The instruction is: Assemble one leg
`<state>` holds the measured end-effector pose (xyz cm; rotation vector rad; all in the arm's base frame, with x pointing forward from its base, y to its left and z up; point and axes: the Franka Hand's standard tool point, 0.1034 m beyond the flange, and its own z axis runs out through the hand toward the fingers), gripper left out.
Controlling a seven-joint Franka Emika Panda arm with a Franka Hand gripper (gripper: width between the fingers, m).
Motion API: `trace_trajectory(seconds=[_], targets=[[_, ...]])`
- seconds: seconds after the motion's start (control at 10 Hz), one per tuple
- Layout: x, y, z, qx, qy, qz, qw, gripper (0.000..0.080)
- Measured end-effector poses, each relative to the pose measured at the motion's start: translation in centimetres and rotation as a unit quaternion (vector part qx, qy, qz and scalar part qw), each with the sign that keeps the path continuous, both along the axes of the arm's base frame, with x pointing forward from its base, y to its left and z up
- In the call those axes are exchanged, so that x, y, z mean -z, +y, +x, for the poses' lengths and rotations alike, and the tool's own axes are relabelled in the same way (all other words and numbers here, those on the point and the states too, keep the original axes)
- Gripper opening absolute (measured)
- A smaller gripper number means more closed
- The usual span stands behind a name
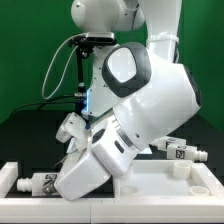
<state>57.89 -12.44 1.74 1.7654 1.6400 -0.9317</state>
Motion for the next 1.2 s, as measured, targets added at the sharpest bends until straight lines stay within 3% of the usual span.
trace_trajectory(seconds=[0.1,0.2,0.3,0.5,0.7,0.9,1.0,1.2], targets=[[0.0,0.0,0.0,0.000,0.000,0.000,1.000,0.0426],[0.0,0.0,0.0,0.000,0.000,0.000,1.000,0.0426],[0.0,0.0,0.0,0.000,0.000,0.000,1.000,0.0284],[-0.1,0.1,0.0,0.003,-0.002,-0.002,1.000,0.0284],[-3.2,2.2,-1.1,0.065,0.003,-0.055,0.996,0.0284],[-6.6,4.8,-0.7,0.096,-0.004,-0.079,0.992,0.0284],[-7.5,5.5,-0.2,0.104,-0.021,-0.092,0.990,0.0284],[-7.2,5.3,-0.1,0.105,-0.024,-0.091,0.990,0.0284]])
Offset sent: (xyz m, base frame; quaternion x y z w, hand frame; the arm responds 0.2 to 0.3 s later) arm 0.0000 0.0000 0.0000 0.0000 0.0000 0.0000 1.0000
